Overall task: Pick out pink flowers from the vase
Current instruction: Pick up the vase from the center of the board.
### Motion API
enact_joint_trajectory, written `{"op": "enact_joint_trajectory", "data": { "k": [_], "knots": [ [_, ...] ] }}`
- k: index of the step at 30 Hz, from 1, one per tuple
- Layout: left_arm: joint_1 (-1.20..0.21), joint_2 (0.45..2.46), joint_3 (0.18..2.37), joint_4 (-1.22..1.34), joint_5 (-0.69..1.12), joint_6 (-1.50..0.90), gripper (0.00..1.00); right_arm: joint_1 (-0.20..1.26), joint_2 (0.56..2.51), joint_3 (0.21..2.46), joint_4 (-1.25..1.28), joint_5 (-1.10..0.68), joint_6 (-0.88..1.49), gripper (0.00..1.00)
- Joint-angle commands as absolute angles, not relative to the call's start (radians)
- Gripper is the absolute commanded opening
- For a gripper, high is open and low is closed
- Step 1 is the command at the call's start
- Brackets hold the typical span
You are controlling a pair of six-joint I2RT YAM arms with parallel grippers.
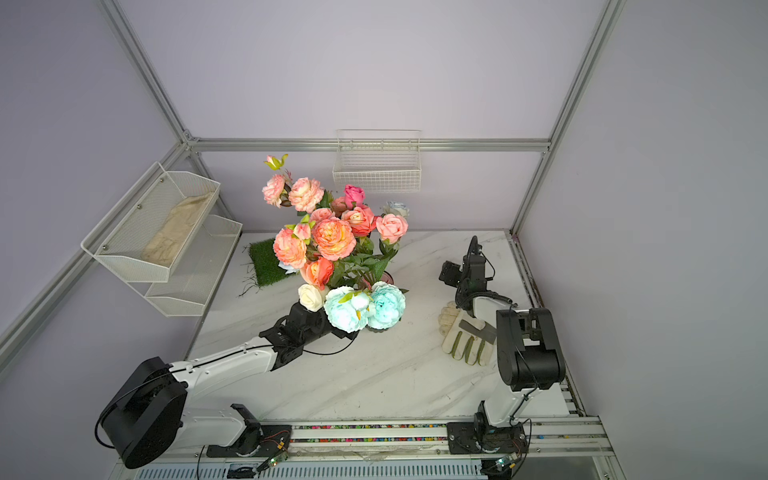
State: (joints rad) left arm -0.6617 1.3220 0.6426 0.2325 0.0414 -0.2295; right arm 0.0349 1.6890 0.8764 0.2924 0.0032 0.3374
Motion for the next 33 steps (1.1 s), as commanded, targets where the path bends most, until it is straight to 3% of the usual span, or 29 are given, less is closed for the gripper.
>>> {"op": "enact_joint_trajectory", "data": {
  "k": [1,15,33],
  "knots": [
    [-0.677,1.327,0.692,0.368,0.079,-0.240,1.00,0.041,1.695,0.891,0.251,-0.024,0.357,0.86],
    [-0.676,1.548,0.794,0.594,0.123,-0.265,1.00,0.081,1.658,0.879,0.210,-0.078,0.347,0.87],
    [-0.686,1.669,0.864,0.648,0.130,-0.291,0.99,0.401,1.720,0.866,0.296,-0.335,0.429,0.87]
  ]
}}
